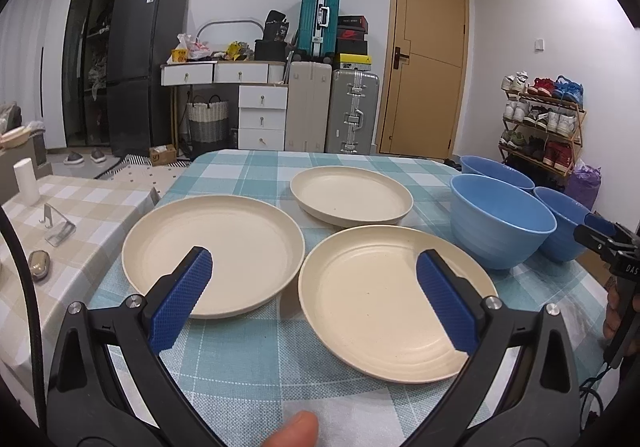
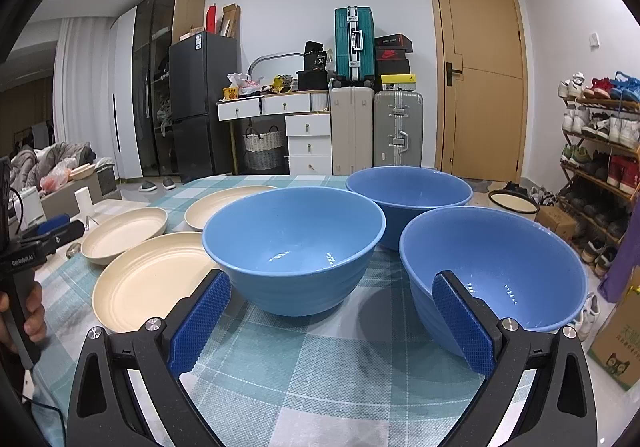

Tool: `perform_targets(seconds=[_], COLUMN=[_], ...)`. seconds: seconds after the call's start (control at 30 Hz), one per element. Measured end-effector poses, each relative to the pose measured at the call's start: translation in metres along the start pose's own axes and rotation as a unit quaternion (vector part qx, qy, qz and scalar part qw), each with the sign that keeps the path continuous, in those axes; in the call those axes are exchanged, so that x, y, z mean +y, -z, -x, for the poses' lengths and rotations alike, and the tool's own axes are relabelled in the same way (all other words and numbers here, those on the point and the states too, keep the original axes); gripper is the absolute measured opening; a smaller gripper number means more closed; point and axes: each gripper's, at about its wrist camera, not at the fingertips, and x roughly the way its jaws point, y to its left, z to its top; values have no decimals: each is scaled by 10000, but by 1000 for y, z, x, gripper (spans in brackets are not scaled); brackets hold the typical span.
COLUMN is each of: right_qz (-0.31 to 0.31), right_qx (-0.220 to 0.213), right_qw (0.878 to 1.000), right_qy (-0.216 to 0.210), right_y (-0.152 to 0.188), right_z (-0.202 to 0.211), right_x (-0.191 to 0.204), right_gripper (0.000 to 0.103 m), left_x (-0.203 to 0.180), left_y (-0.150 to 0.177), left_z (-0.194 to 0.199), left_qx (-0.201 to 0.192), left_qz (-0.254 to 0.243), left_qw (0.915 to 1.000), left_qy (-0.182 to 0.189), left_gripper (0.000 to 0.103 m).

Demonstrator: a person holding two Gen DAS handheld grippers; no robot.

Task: Organize plates and bowls
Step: 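Move both grippers toward the rim of the large cream plate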

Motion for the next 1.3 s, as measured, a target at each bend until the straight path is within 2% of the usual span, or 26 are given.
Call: perform_targets(seconds=[0.17, 0.3, 0.43, 0.6, 0.73, 1.17, 1.3], right_qz=[59, 110, 164, 154, 240, 431, 473], right_qx=[-3, -52, -48, -47, -61, 232, 304], right_qw=[10000, 9999, 9996, 9990, 9983, 9946, 9937], right_qy=[-13, -61, -203, -413, -527, -914, -973], right_y=[-8, -20, -34, -52, -63, -91, -98], right_z=[2, 6, 8, 6, 2, -37, -53], right_x=[4, 13, 26, 38, 53, 105, 123], right_gripper=[103, 103, 103, 103, 103, 103, 103], left_x=[5, 9, 16, 21, 32, 76, 84], left_y=[-8, -17, -27, -42, -52, -81, -89], left_z=[5, 10, 17, 27, 32, 37, 31], left_qx=[-71, -43, -67, -98, -58, 127, 172], left_qz=[170, 240, 375, 399, 560, 885, 844], left_qw=[9998, 9993, 9988, 9974, 9965, 9924, 9911], left_qy=[-62, -275, -319, -600, -624, -847, -1018], left_gripper=[102, 102, 102, 102, 102, 102, 102])
